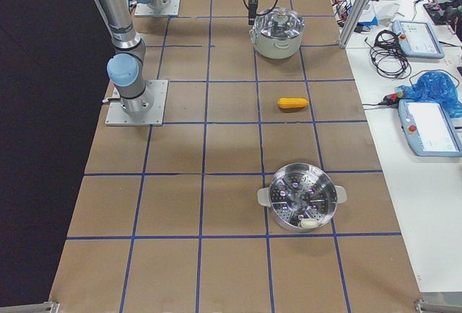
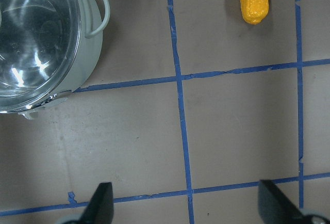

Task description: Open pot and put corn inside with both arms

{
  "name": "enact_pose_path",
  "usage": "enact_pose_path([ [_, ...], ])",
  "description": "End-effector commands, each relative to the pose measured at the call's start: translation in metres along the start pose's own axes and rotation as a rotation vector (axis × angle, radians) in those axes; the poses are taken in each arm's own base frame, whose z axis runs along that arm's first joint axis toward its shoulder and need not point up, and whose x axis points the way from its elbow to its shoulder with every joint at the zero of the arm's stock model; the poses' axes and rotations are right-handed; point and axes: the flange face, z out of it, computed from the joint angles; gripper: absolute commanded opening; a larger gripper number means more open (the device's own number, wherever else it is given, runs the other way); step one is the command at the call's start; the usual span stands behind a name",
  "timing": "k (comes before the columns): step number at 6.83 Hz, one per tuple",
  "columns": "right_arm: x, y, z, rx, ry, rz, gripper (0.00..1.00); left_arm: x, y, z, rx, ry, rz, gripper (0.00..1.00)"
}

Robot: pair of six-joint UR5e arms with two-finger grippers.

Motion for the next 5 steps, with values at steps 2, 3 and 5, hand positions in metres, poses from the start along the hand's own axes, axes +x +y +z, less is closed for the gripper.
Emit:
enact_pose_path([
  [2, 0.000, 0.000, 0.001, -0.003, 0.000, 0.000, 1.00, 0.080, -0.035, 0.098, 0.018, 0.106, -0.073, 1.00],
  [3, 0.000, 0.000, 0.001, -0.003, 0.000, 0.000, 1.00, 0.095, -0.042, 0.121, 0.035, 0.119, -0.111, 1.00],
  [5, 0.000, 0.000, 0.001, -0.003, 0.000, 0.000, 1.00, 0.096, -0.048, 0.133, 0.032, 0.109, -0.104, 1.00],
])
